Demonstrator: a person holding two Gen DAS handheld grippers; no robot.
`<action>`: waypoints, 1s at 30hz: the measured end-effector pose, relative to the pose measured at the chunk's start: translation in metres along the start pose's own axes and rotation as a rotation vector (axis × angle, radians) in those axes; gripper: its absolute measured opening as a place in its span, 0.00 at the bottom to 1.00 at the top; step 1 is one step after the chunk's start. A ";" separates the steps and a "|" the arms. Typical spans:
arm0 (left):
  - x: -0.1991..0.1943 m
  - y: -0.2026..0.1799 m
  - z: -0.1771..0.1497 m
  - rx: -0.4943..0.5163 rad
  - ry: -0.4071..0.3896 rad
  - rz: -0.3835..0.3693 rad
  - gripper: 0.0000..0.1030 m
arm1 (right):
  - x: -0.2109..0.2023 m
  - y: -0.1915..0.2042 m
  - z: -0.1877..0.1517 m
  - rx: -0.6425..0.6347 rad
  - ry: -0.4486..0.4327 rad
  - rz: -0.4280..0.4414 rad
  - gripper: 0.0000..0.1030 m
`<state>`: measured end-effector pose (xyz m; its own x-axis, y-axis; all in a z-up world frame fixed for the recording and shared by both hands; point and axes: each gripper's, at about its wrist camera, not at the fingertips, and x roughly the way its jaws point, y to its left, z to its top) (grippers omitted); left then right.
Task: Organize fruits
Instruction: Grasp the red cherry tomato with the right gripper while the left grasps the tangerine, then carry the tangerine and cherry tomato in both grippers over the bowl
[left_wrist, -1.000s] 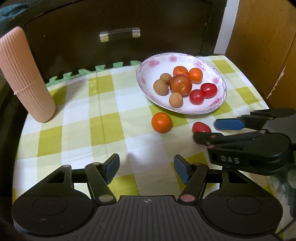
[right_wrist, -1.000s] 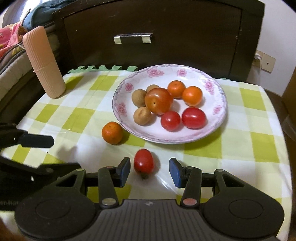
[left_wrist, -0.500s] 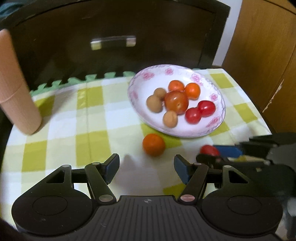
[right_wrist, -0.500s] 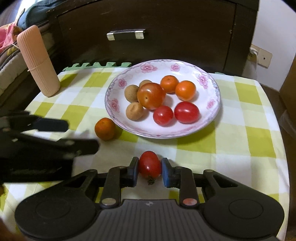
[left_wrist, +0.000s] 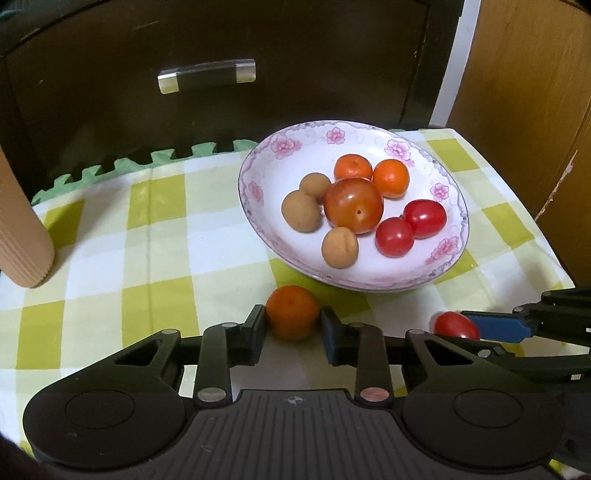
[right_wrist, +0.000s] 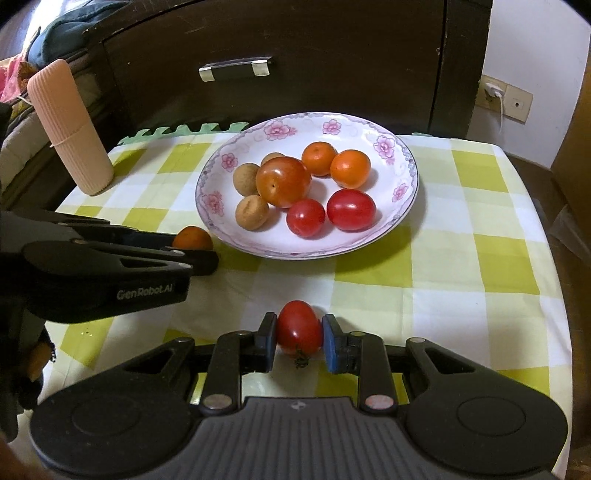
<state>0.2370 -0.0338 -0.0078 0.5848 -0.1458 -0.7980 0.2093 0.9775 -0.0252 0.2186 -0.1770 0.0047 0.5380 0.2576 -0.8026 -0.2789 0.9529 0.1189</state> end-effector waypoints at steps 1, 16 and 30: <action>-0.002 0.000 0.000 0.003 0.003 -0.001 0.38 | -0.002 0.001 -0.001 -0.002 -0.001 0.002 0.25; -0.076 -0.002 -0.073 0.053 0.091 -0.011 0.38 | -0.047 0.037 -0.057 -0.092 0.048 0.012 0.25; -0.078 -0.007 -0.097 0.097 0.068 0.012 0.42 | -0.049 0.046 -0.081 -0.092 0.067 0.023 0.25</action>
<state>0.1137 -0.0149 -0.0041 0.5334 -0.1203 -0.8372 0.2797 0.9592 0.0403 0.1150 -0.1584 0.0023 0.4768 0.2648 -0.8382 -0.3642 0.9273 0.0857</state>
